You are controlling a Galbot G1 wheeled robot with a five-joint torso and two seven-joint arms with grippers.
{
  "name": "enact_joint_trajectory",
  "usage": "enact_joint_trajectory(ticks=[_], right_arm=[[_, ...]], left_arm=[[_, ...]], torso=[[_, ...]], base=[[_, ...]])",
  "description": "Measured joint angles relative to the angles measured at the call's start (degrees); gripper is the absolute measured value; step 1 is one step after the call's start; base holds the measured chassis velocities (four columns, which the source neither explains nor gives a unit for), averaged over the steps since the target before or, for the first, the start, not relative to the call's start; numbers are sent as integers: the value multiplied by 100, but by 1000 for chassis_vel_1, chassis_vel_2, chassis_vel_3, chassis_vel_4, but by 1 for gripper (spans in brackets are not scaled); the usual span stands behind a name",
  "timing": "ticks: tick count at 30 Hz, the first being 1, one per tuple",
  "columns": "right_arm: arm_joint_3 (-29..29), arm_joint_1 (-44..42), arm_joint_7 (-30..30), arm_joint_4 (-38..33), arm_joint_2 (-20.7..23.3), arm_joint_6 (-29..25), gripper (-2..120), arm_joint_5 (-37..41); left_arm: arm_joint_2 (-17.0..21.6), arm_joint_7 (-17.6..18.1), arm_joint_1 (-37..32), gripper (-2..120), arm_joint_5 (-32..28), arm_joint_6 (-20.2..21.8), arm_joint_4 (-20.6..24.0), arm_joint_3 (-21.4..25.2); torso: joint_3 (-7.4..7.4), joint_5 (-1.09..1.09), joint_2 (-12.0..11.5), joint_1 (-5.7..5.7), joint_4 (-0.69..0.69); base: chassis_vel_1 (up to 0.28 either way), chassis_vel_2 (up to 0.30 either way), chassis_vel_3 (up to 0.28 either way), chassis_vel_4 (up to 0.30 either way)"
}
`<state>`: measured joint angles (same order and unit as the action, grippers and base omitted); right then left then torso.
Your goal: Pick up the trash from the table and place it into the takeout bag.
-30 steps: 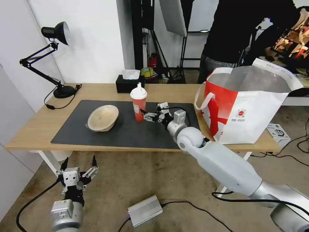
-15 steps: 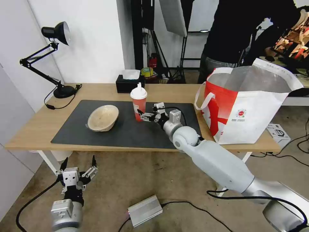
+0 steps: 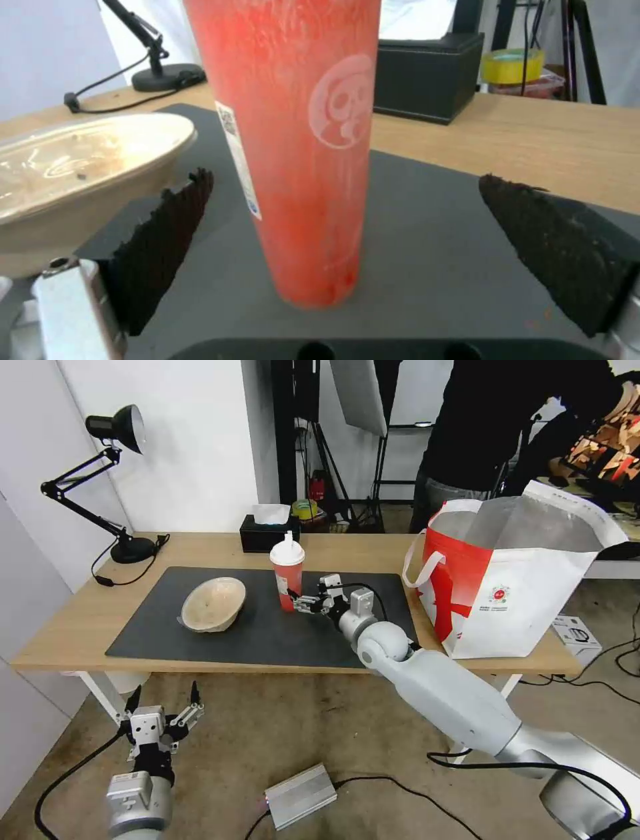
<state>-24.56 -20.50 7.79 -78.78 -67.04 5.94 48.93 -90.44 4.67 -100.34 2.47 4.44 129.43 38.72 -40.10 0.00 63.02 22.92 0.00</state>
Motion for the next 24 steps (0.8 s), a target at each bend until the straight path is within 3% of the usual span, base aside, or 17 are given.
enact_joint_trajectory(ticks=[24], right_arm=[[-114,104,-77,417,-221,-102,100,-86]], left_arm=[[-4,12,-4,100,-2,-32,-28,-12]], torso=[[0,0,0,0,0]], base=[[0,0,0,0]])
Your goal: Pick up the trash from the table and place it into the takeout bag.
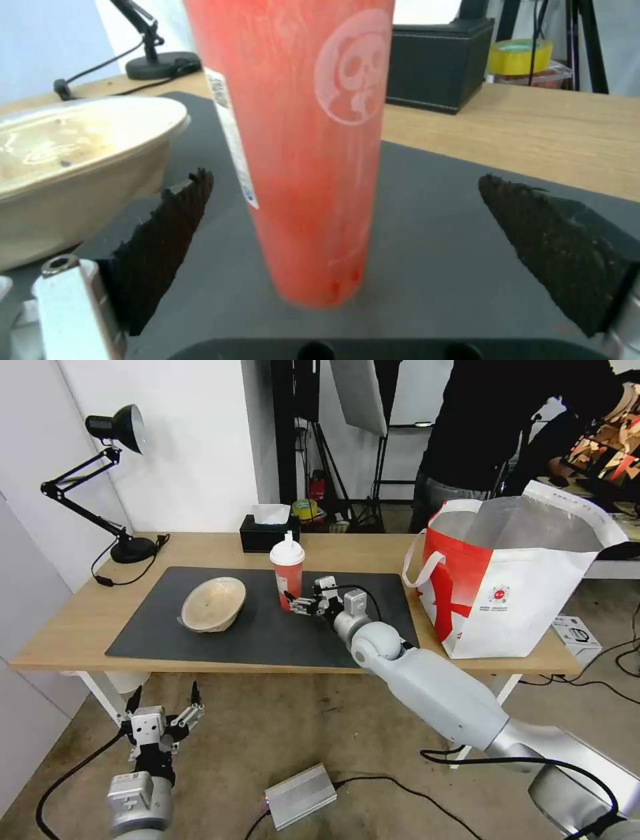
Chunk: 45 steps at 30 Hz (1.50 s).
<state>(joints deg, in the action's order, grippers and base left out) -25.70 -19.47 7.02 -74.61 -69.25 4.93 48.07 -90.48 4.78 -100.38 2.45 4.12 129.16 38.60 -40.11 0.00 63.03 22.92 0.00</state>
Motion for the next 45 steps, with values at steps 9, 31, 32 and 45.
enact_joint_trajectory(ticks=[9,31,32,45], right_arm=[[-20,49,-45,163,-97,-34,100,-13],[-37,119,-67,396,-250,-40,100,-68],[-37,129,-70,410,-257,-41,100,-72],[-20,187,-125,570,-318,-79,100,-83]], left_arm=[[-12,4,1,100,-1,-16,-13,1],[16,142,7,100,-14,-68,-19,20],[24,140,7,100,-14,-68,-17,20],[52,131,28,100,-20,-53,-24,26]], torso=[[0,0,0,0,0],[0,0,0,0,0],[0,0,0,0,0],[0,0,0,0,0]], base=[[0,0,0,0],[0,0,0,0],[0,0,0,0],[0,0,0,0]])
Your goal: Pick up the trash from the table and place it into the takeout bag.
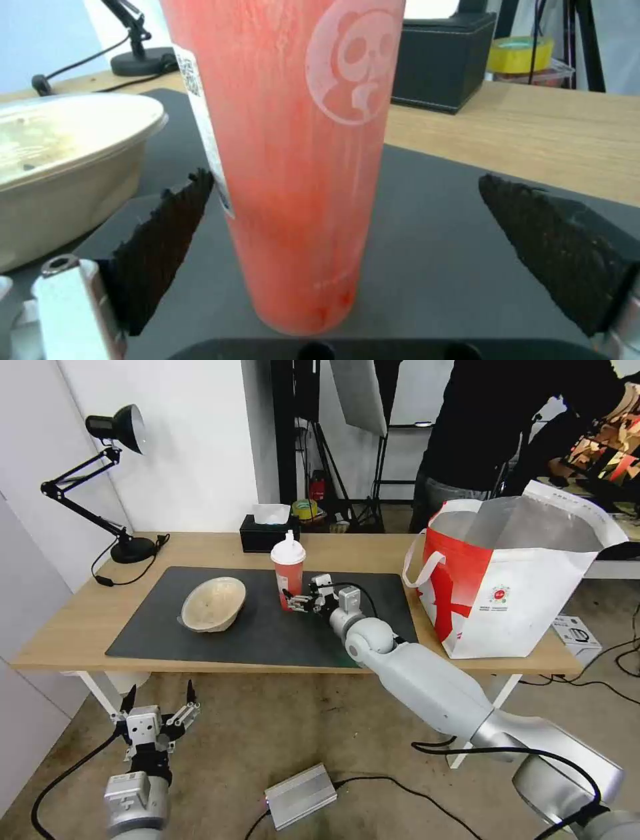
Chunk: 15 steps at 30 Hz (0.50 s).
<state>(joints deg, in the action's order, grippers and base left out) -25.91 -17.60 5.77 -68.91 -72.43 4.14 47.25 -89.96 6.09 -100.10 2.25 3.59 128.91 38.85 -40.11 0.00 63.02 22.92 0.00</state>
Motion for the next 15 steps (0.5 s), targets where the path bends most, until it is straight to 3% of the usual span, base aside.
enact_joint_trajectory(ticks=[15], right_arm=[[-6,4,-4,14,-24,-6,100,-5]], left_arm=[[-9,0,14,100,-4,0,-32,-22]], torso=[[0,0,0,0,0]], base=[[0,0,0,0]])
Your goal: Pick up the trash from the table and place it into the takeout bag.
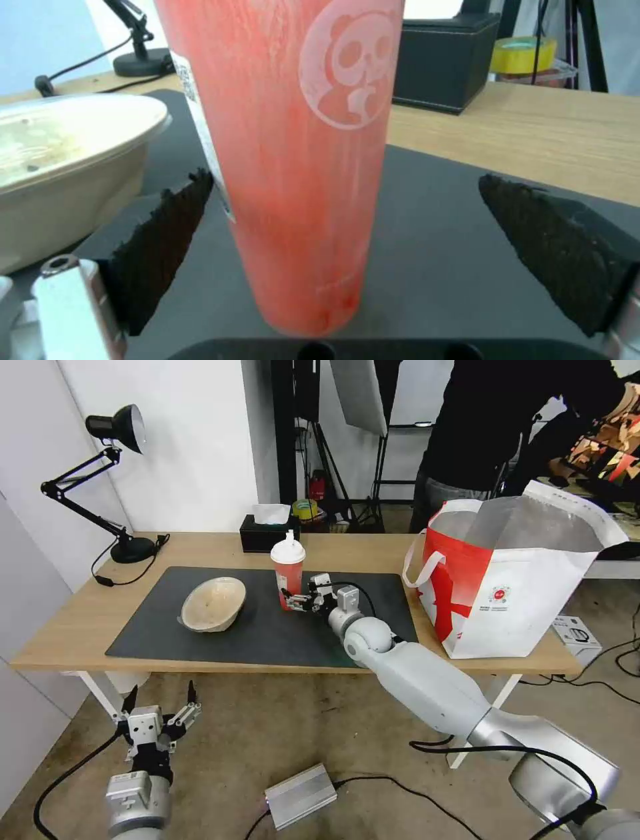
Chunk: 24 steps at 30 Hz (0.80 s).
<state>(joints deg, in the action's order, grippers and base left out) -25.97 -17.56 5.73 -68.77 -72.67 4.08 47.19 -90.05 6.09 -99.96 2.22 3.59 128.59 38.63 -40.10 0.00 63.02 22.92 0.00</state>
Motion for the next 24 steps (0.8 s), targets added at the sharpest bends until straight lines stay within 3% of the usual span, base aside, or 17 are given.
enact_joint_trajectory(ticks=[24], right_arm=[[-51,139,-155,494,-357,-114,100,-52]], left_arm=[[-20,3,-47,100,-2,-28,4,3]], torso=[[0,0,0,0,0]], base=[[0,0,0,0]])
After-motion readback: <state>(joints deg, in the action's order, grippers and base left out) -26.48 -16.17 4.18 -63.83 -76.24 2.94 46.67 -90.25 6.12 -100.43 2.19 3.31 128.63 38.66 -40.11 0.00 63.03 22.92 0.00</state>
